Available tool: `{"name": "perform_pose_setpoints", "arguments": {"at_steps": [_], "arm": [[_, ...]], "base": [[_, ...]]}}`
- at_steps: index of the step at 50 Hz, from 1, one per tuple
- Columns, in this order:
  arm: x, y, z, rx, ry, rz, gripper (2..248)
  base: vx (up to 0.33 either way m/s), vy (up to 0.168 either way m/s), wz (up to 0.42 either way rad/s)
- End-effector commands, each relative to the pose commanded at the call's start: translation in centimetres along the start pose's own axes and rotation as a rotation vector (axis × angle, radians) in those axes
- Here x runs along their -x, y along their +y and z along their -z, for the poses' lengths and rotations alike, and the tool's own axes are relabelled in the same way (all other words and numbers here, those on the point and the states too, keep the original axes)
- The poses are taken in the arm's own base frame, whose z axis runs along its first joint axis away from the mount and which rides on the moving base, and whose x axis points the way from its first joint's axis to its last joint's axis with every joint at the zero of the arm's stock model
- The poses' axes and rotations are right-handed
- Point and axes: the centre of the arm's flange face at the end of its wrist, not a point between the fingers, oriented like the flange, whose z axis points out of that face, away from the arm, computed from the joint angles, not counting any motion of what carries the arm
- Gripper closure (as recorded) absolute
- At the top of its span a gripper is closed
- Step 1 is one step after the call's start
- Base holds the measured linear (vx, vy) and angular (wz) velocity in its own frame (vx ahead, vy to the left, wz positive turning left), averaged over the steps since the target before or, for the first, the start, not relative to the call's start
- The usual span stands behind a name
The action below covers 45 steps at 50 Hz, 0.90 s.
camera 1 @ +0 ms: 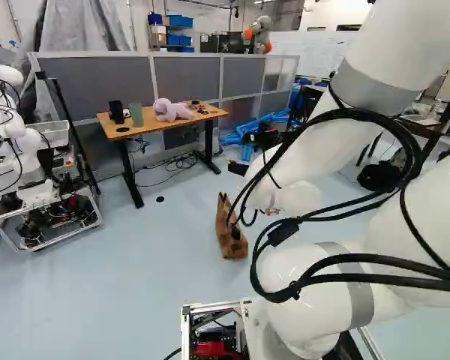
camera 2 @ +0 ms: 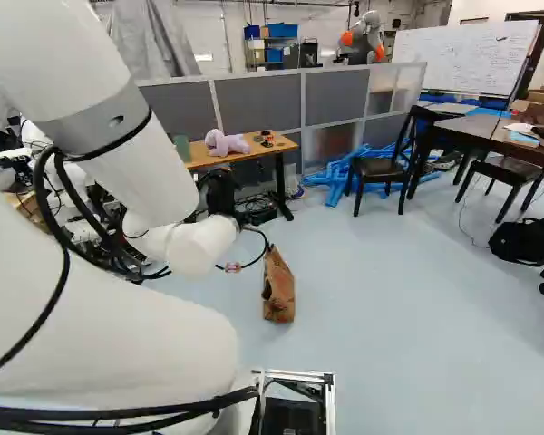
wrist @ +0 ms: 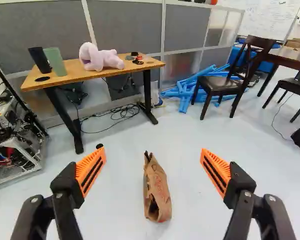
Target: Pick up the bag on the ground and place it on the table
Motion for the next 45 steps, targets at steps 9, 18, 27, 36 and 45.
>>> {"name": "perform_pose_setpoints", "arguments": {"at_steps": [9, 18, 27, 36, 45], "arm": [[0.0, 0.0, 0.0, 0.000, 0.000, 0.000, 3], [0.0, 0.0, 0.0, 0.000, 0.000, 0.000, 3], [0.0, 0.0, 0.0, 0.000, 0.000, 0.000, 3], [-0.2, 0.0, -0.4, 0.000, -0.002, 0.000, 3], [-0.7, 0.0, -1.6, 0.001, -0.019, -0.001, 3]], "base": [[0.239, -0.001, -0.013], [0.149, -0.001, -0.011], [0.053, 0.000, -0.002], [0.003, 0.000, 0.000], [0.000, 0.000, 0.000]]}}
